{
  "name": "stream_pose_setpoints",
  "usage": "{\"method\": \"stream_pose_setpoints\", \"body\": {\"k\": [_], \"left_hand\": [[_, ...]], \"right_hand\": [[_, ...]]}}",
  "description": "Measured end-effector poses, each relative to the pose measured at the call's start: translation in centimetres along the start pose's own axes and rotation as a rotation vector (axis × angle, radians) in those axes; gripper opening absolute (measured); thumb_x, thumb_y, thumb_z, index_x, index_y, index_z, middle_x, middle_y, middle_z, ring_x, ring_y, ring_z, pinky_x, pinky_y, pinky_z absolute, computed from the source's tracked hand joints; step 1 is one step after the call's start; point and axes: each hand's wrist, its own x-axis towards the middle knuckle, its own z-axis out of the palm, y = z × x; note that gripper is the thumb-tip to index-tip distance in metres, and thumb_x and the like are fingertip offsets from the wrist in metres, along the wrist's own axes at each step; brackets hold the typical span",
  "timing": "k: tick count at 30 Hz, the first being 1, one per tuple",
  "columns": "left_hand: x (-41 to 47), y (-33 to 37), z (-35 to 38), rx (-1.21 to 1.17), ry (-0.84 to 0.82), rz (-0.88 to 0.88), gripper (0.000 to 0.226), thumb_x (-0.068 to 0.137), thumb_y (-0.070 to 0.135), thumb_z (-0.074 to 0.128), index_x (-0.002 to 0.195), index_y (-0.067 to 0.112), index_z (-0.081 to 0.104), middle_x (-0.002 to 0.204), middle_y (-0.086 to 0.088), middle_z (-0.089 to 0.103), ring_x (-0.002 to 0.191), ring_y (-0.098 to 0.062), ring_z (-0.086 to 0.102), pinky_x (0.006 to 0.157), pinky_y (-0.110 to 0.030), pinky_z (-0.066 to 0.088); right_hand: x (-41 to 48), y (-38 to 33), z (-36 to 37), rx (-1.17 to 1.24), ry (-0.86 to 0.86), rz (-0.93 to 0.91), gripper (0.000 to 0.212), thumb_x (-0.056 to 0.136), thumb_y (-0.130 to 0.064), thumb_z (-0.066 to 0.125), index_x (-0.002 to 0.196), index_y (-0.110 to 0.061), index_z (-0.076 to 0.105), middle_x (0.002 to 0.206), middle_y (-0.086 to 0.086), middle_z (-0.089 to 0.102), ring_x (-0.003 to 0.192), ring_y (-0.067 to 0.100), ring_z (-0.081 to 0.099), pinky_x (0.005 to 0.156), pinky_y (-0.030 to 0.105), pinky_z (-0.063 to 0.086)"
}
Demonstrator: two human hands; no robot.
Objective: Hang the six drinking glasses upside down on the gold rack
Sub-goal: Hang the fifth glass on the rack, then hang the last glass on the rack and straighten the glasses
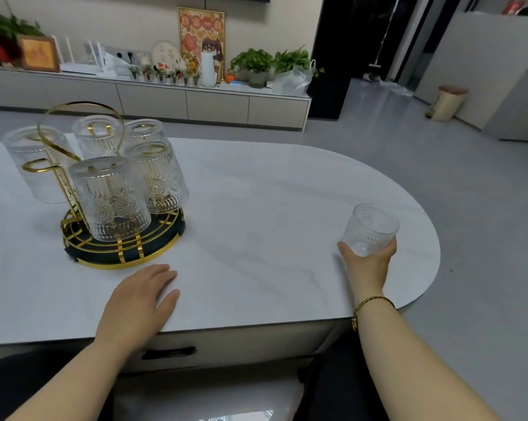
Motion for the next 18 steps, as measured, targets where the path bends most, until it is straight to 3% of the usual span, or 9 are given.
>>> {"method": "stream_pose_setpoints", "body": {"k": [5,10,14,18], "left_hand": [[0.1,-0.1,0.0,0.003,0.005,0.01,0.038,0.087,0.027,0.052,0.123,0.016,0.051,0.136,-0.004,0.05,0.126,-0.021,0.042,0.107,-0.038,0.031],[0.0,-0.3,0.0,-0.008,0.003,0.01,0.038,0.088,0.028,0.052,0.124,0.017,0.051,0.137,-0.003,0.049,0.127,-0.02,0.042,0.108,-0.037,0.031],[-0.3,-0.5,-0.2,-0.103,-0.003,0.0,0.035,0.088,0.023,0.053,0.122,0.016,0.052,0.136,-0.004,0.05,0.127,-0.02,0.041,0.108,-0.035,0.03],[-1.0,-0.9,-1.0,-0.219,0.035,-0.014,0.031,0.087,0.016,0.055,0.118,0.014,0.056,0.132,-0.004,0.053,0.123,-0.02,0.045,0.104,-0.033,0.032]], "right_hand": [[0.6,0.3,0.2,-0.069,0.009,0.033,0.088,0.064,-0.026,0.073,0.132,-0.015,0.019,0.134,0.013,0.045,0.116,0.036,0.046,0.093,0.037,0.038],[0.4,0.0,0.3,-0.035,-0.059,0.04,0.08,0.064,-0.024,0.074,0.126,-0.011,0.025,0.128,0.012,0.046,0.111,0.03,0.047,0.082,0.029,0.036],[-0.5,-1.0,0.4,0.058,-0.168,-0.009,0.073,0.067,-0.02,0.072,0.125,-0.012,0.028,0.121,0.004,0.045,0.1,0.018,0.046,0.081,0.026,0.036],[-2.1,-2.7,0.8,0.009,-0.361,-0.126,0.066,0.067,-0.018,0.07,0.124,-0.018,0.036,0.116,-0.002,0.047,0.101,0.016,0.048,0.078,0.028,0.039]]}}
